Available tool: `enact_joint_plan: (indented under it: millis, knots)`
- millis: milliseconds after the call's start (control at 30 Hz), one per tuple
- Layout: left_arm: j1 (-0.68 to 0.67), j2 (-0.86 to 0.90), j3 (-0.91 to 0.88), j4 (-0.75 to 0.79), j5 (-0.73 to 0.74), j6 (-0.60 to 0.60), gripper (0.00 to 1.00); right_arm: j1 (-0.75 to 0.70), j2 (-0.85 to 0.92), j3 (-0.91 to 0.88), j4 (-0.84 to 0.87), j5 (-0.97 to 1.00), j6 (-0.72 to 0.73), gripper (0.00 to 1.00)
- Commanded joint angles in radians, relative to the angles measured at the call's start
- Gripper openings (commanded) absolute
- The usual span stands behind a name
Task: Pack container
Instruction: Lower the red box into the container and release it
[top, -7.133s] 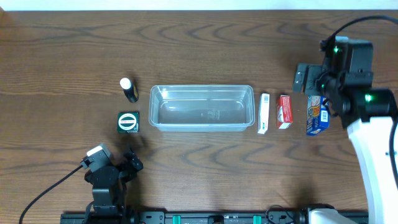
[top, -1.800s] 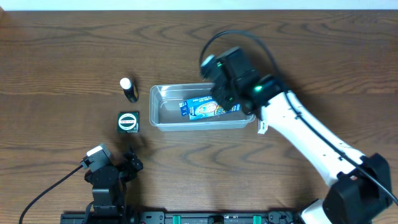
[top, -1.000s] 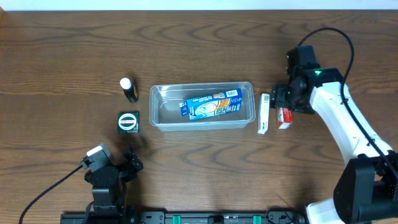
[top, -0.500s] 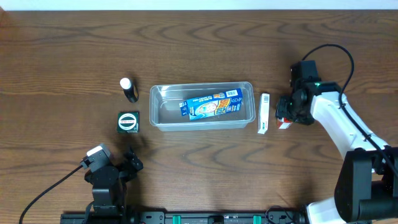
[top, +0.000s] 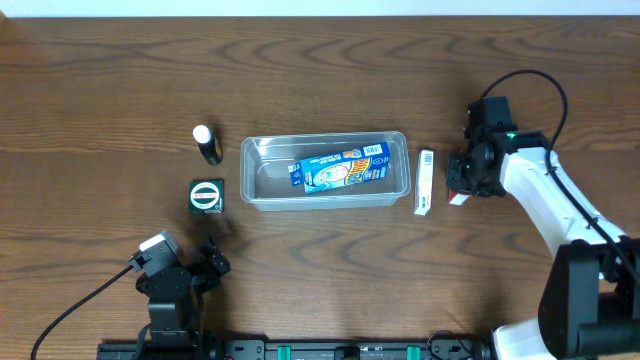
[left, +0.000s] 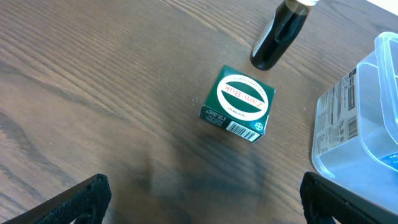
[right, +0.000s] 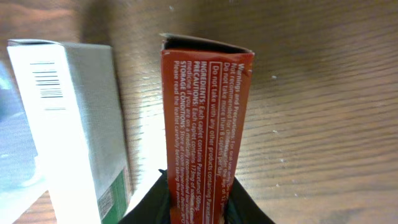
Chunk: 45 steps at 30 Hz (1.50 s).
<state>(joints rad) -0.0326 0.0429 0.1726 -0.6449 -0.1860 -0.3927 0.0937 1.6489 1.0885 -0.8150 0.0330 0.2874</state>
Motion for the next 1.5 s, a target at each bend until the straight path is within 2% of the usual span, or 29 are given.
enact_joint_plan:
  millis: [0, 167, 367, 467, 533, 667, 833, 967, 1067, 1133, 1200, 1400, 1467]
  knots:
    - [0.006, -0.008, -0.012, 0.003, -0.005, -0.002, 0.98, 0.002, -0.089, 0.074, -0.018, -0.018, -0.044, 0.17]
    - [0.006, -0.008, -0.012, 0.003, -0.005, -0.002, 0.98, 0.053, -0.179, 0.137, -0.044, -0.097, -0.153, 0.15]
    - [0.006, -0.008, -0.012, 0.003, -0.005, -0.002, 0.98, 0.239, -0.273, 0.172, -0.044, -0.116, -0.454, 0.09]
    - [0.006, -0.008, -0.012, 0.003, -0.005, -0.002, 0.98, 0.354, -0.288, 0.172, -0.026, -0.116, -0.614, 0.17]
    - [0.006, -0.008, -0.012, 0.003, -0.005, -0.002, 0.98, 0.422, -0.284, 0.172, -0.020, -0.116, -0.678, 0.17]
    - [0.006, -0.008, -0.012, 0.003, -0.005, -0.002, 0.98, 0.526, -0.260, 0.171, -0.028, -0.104, -0.848, 0.06]
    - [0.006, -0.008, -0.012, 0.003, -0.005, -0.002, 0.98, 0.548, -0.197, 0.171, -0.031, -0.021, -0.962, 0.02]
    - [0.006, -0.008, -0.012, 0.003, -0.005, -0.002, 0.98, 0.525, -0.139, 0.171, -0.037, 0.037, -1.009, 0.06]
    - [0.006, -0.008, -0.012, 0.003, -0.005, -0.002, 0.98, 0.511, -0.098, 0.171, -0.034, 0.038, -1.048, 0.18]
    - [0.006, -0.008, -0.012, 0.003, -0.005, -0.002, 0.98, 0.509, -0.076, 0.171, -0.035, 0.038, -1.056, 0.17]
    - [0.006, -0.008, -0.012, 0.003, -0.005, -0.002, 0.98, 0.509, -0.052, 0.171, -0.037, 0.039, -1.057, 0.22]
    - [0.006, -0.008, -0.012, 0.003, -0.005, -0.002, 0.98, 0.509, -0.018, 0.171, -0.052, 0.099, -1.097, 0.47]
    - [0.006, -0.008, -0.012, 0.003, -0.005, -0.002, 0.98, 0.509, -0.019, 0.172, -0.042, 0.128, -1.094, 0.63]
